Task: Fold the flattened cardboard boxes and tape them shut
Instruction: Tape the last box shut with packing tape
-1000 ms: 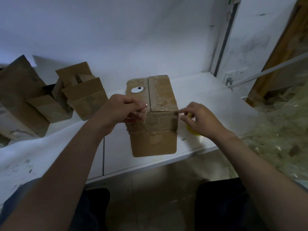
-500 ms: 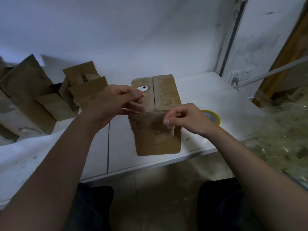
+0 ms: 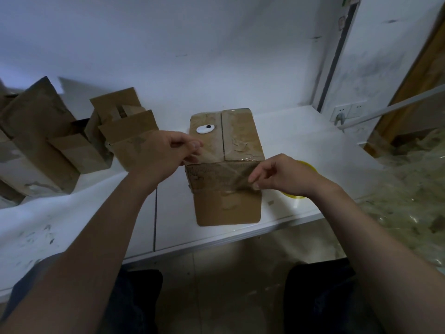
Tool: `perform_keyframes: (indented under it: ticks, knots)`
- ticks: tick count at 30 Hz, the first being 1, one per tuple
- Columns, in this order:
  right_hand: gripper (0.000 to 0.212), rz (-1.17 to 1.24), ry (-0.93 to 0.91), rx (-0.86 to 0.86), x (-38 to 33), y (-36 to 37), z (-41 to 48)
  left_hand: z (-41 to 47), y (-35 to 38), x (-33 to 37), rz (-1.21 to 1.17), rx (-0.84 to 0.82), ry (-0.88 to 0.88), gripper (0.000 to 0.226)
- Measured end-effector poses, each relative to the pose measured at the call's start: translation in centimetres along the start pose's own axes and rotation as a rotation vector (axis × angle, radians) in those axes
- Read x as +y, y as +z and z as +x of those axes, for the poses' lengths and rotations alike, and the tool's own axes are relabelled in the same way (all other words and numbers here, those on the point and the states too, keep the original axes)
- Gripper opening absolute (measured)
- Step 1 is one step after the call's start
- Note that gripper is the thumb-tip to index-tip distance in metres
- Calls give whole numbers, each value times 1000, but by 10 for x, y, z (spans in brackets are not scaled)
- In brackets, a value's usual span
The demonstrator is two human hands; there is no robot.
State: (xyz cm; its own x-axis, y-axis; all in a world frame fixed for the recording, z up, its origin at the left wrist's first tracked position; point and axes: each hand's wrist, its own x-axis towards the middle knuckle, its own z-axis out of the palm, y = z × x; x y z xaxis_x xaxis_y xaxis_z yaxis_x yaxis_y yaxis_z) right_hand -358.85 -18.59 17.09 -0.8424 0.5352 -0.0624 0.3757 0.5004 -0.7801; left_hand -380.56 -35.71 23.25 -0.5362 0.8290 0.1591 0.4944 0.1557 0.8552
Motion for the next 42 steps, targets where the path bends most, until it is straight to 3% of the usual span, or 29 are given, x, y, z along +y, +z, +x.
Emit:
perform_keyframes:
  ticks: [6,7,11,13,18,24,34,42]
  knots:
    - [56,138,63,74,0,-10,-1,7,-1,-2,-61,156,-18,14]
    - [55,155,79,96,-1,-12,-2,9,-2,-1,-74,181,-20,15]
    - [9,144,70,167,-4,-24,-4,12,-3,-4,-128,223,-29,17]
    - [3,111,65,224,-2,-29,-4,14,-4,-8,-170,270,-60,15]
    - [16,157,78,269,-1,-43,-9,15,-10,-24,-270,305,-156,11]
    - [6,146,99,307,0,-50,-8,9,-4,-53,-281,252,-243,18]
    - [43,-4,128,258,6,-45,14,7,6,-91,-238,186,-355,23]
    - [47,-76,162,224,17,-42,33,16,15,-108,-51,230,-276,22]
